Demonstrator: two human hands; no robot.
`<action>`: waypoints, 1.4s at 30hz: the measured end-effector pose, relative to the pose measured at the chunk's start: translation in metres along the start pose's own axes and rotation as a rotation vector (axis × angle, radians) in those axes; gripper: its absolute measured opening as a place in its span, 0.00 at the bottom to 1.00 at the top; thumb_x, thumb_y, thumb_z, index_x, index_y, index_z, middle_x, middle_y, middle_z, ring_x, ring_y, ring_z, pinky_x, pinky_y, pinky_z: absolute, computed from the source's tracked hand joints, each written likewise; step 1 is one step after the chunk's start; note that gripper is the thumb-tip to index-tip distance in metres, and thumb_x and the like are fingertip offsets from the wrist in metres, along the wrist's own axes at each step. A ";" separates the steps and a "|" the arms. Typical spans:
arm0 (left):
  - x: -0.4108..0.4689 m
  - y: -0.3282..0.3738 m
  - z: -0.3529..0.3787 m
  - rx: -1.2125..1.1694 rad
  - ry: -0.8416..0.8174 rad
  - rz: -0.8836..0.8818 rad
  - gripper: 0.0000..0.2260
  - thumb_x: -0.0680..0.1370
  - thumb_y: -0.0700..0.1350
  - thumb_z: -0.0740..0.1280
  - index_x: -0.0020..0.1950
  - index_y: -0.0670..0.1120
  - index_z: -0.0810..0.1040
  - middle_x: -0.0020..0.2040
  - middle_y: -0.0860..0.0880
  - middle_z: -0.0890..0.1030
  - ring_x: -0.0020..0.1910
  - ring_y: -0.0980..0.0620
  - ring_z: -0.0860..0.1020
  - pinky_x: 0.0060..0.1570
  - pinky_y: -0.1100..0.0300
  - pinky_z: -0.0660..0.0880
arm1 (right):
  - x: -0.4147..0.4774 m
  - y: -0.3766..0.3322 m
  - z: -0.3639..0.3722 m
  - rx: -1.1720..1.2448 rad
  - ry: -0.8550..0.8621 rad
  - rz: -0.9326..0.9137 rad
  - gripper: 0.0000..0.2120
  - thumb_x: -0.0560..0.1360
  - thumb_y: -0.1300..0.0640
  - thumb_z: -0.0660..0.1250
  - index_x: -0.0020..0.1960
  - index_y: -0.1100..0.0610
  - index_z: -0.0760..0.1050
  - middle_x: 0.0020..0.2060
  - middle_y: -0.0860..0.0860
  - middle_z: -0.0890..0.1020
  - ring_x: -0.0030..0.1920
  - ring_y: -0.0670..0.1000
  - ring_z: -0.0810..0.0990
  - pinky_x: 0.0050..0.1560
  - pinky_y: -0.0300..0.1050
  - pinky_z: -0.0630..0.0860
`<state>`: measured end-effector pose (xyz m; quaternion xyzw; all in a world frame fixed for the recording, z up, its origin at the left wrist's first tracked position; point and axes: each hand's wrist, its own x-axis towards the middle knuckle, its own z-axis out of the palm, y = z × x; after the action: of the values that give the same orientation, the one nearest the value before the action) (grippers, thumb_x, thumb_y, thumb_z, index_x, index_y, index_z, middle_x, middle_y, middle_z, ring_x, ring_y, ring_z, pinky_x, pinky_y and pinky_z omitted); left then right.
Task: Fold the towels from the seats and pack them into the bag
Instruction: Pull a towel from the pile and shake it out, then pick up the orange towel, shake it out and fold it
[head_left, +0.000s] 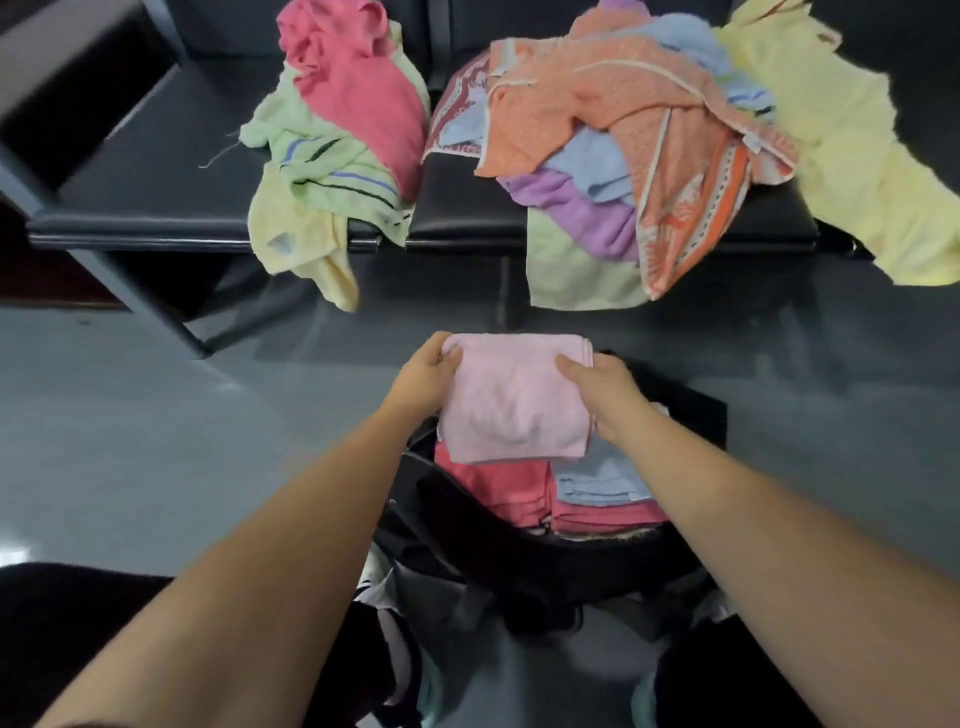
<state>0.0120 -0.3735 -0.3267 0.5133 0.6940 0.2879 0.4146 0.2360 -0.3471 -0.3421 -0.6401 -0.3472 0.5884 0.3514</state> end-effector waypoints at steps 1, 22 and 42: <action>0.003 -0.015 0.006 0.021 -0.028 -0.029 0.09 0.85 0.51 0.57 0.57 0.52 0.75 0.49 0.50 0.81 0.50 0.45 0.78 0.52 0.48 0.75 | 0.005 0.020 0.001 -0.027 0.012 0.043 0.12 0.80 0.58 0.70 0.60 0.64 0.80 0.54 0.60 0.84 0.55 0.59 0.83 0.60 0.55 0.80; 0.023 -0.143 0.049 0.298 -0.354 -0.504 0.12 0.80 0.47 0.69 0.56 0.39 0.81 0.50 0.45 0.82 0.47 0.47 0.78 0.50 0.56 0.73 | 0.071 0.130 0.034 -0.913 -0.012 0.132 0.06 0.75 0.64 0.68 0.48 0.63 0.73 0.44 0.55 0.78 0.49 0.59 0.79 0.36 0.44 0.69; 0.034 0.114 -0.001 0.111 -0.118 0.018 0.05 0.79 0.38 0.65 0.45 0.40 0.80 0.44 0.39 0.85 0.39 0.47 0.82 0.48 0.54 0.82 | 0.032 -0.122 -0.033 -0.528 0.064 -0.140 0.05 0.75 0.64 0.62 0.49 0.56 0.72 0.39 0.56 0.74 0.35 0.54 0.75 0.38 0.46 0.77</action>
<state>0.0604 -0.3058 -0.2416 0.5580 0.6786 0.2218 0.4231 0.2669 -0.2587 -0.2513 -0.7021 -0.5208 0.4313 0.2231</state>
